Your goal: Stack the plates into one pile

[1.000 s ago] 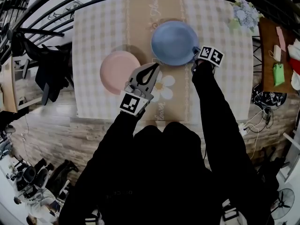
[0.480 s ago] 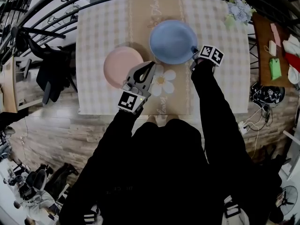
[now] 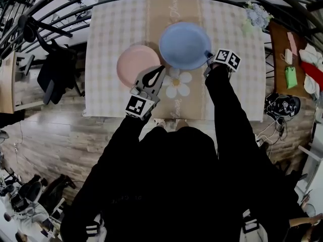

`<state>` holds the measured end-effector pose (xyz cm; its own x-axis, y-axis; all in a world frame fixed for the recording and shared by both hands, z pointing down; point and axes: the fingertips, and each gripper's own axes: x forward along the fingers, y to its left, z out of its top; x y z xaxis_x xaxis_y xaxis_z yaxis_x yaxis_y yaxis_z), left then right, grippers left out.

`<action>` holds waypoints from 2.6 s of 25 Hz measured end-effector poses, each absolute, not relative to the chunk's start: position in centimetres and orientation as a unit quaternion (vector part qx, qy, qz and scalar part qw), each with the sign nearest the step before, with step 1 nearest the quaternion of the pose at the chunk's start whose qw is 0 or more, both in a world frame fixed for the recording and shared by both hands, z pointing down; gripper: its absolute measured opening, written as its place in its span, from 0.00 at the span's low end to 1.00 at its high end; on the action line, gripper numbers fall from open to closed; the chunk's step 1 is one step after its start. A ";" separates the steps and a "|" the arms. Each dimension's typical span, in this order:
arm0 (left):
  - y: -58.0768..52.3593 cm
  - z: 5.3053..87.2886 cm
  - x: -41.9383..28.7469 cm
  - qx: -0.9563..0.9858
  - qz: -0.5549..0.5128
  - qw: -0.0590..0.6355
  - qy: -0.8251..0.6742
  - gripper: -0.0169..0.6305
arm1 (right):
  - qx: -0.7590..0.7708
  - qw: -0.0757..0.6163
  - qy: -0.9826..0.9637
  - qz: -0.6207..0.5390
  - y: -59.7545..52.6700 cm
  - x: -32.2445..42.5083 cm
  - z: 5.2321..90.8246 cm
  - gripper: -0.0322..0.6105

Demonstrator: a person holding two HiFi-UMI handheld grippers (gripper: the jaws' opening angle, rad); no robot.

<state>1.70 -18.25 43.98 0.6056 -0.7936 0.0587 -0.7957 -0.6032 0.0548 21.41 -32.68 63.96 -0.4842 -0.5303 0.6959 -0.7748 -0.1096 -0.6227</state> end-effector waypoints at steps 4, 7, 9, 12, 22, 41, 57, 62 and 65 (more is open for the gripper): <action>-17.2 43.6 0.1 0.891 0.011 0.032 -0.454 0.06 | 0.480 0.118 -0.670 0.553 -31.8 19.1 63.2 0.09; -16.4 43.1 -1.0 0.887 0.006 0.020 -0.462 0.06 | 0.469 0.127 -0.679 0.551 -31.0 17.4 62.8 0.09; -15.9 42.9 -1.9 0.883 0.004 0.019 -0.469 0.06 | 0.462 0.134 -0.683 0.549 -30.6 16.2 62.7 0.09; -15.3 42.8 -3.2 0.880 0.001 0.010 -0.476 0.06 | 0.451 0.142 -0.690 0.549 -30.0 14.3 62.7 0.09; -13.0 43.1 -8.4 0.856 0.003 0.025 -0.516 0.06 | 0.411 0.174 -0.705 0.550 -28.2 6.8 63.8 0.09; -9.5 45.0 -15.9 0.826 0.009 0.036 -0.562 0.06 | 0.380 0.235 -0.701 0.556 -24.8 -2.1 68.4 0.10; -8.1 46.2 -17.4 0.818 0.012 0.049 -0.572 0.06 | 0.401 0.235 -0.704 0.537 -25.0 -3.0 69.4 0.30; -8.0 45.7 -16.7 0.820 0.009 0.044 -0.570 0.06 | 0.391 0.260 -0.727 0.501 -24.8 -3.6 68.5 0.40; -8.1 45.4 -16.3 0.821 0.009 0.043 -0.569 0.06 | 0.390 0.264 -0.734 0.489 -24.9 -3.4 67.7 0.45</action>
